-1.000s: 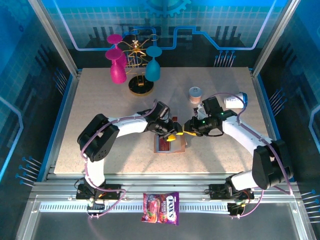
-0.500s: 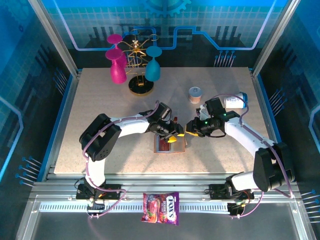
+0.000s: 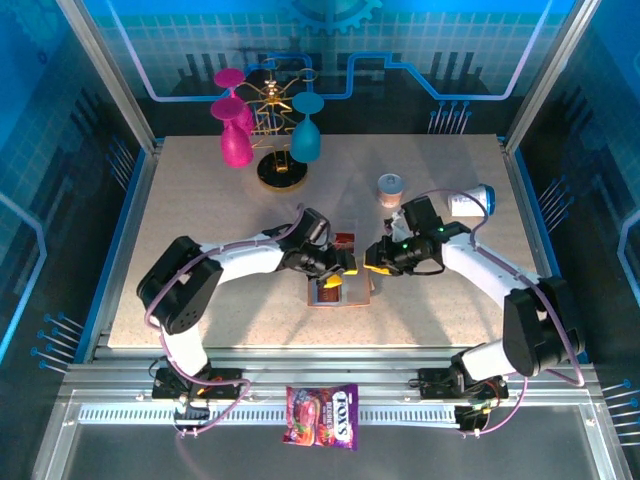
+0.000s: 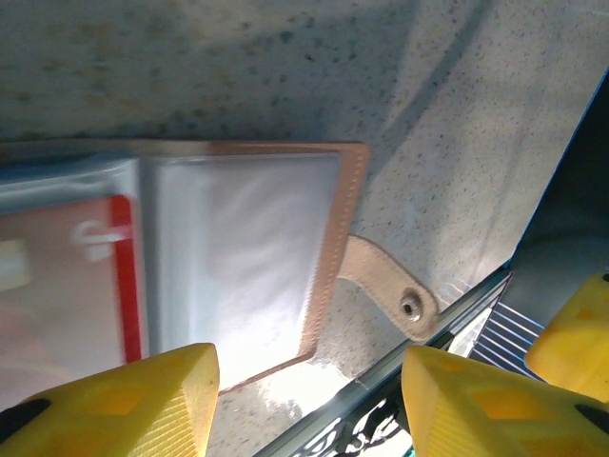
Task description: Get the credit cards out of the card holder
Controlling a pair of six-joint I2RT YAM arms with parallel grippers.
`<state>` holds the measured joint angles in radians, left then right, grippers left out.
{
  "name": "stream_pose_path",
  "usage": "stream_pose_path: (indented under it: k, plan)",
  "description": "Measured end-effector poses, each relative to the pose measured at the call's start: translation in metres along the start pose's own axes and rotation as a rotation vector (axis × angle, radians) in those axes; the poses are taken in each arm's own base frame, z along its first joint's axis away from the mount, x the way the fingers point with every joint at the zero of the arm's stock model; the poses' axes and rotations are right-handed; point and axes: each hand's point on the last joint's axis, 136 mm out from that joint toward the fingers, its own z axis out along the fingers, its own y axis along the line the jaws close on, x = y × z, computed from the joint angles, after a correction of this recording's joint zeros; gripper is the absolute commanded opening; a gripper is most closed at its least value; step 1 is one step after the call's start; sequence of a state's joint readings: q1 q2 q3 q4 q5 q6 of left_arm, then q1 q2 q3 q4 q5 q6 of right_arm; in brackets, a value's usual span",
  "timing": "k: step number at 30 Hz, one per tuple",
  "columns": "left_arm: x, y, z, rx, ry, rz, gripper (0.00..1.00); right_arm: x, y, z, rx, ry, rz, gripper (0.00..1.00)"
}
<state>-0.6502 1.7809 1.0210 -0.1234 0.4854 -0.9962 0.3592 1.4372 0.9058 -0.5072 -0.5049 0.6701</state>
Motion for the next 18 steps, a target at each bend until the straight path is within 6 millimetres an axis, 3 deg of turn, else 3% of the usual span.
stream_pose_path:
  k: [10, 18]
  plan:
    - [-0.002, 0.032, -0.026, 0.009, -0.054, -0.05, 0.49, 0.002, 0.023, 0.035, 0.005, 0.081, -0.036, 0.3]
    - [-0.002, 0.051, -0.032, 0.023, -0.08, -0.102, 0.33, 0.01, 0.025, 0.065, 0.03, 0.149, -0.036, 0.27]
